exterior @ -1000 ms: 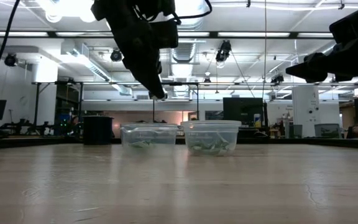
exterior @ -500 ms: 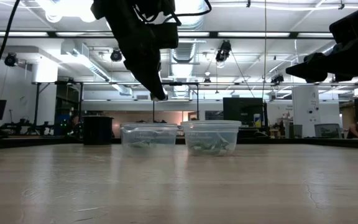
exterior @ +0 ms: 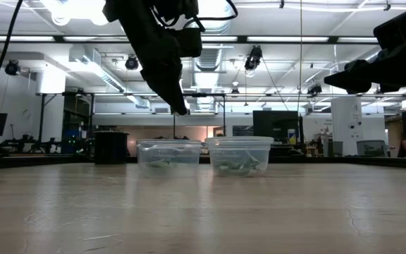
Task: Pick and place Stevia / Truvia into bins
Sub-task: Put the green truvia packet into the left transparent container, then return to Home Position
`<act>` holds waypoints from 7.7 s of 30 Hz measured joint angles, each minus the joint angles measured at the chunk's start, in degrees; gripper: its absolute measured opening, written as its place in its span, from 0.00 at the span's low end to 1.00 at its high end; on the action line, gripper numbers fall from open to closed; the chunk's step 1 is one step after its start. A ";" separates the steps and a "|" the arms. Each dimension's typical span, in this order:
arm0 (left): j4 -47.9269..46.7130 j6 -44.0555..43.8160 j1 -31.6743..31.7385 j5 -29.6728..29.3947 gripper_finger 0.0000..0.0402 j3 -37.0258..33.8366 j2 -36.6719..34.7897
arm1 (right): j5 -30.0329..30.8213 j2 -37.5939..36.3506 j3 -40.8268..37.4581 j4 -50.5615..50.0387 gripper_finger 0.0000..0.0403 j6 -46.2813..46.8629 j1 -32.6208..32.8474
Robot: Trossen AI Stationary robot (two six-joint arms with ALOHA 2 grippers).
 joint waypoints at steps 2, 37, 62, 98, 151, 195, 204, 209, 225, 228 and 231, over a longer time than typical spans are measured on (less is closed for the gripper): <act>0.02 0.00 0.00 0.04 0.06 0.00 0.00 | 0.02 0.00 0.00 0.00 0.81 0.11 0.00; -2.98 -3.06 0.00 0.10 0.06 -2.86 0.07 | 0.00 0.00 0.00 0.02 0.81 0.05 0.00; -3.01 -3.09 0.00 -1.39 0.06 -4.11 0.07 | 0.00 0.00 0.00 0.00 0.81 0.05 -0.02; -2.49 -2.71 0.08 -3.10 0.06 -4.07 0.04 | 0.00 0.00 0.00 0.00 0.81 0.00 0.00; 3.32 1.60 -0.05 4.65 0.93 -6.16 0.21 | 0.00 0.04 -0.02 0.00 0.81 0.09 0.00; 60.01 16.57 4.86 19.55 0.93 -46.92 -29.87 | -0.01 1.79 -0.02 -0.01 0.81 0.03 0.00; 63.17 14.93 6.54 19.56 0.93 -55.59 -43.32 | 0.00 2.21 -0.02 -0.02 0.81 0.00 -0.01; 63.13 13.98 7.05 19.43 0.93 -58.36 -50.39 | 0.04 2.32 -0.02 0.03 0.81 0.01 -0.02; 58.45 12.00 7.63 16.38 0.93 -64.13 -67.83 | 0.02 2.32 -0.02 0.00 0.81 0.10 0.00; 55.88 11.98 7.63 16.38 0.93 -64.19 -69.68 | 0.00 2.32 -0.02 0.00 0.81 0.08 0.00; 54.76 11.98 7.63 16.40 0.93 -65.19 -72.25 | 0.02 2.32 -0.02 0.00 0.81 0.00 0.00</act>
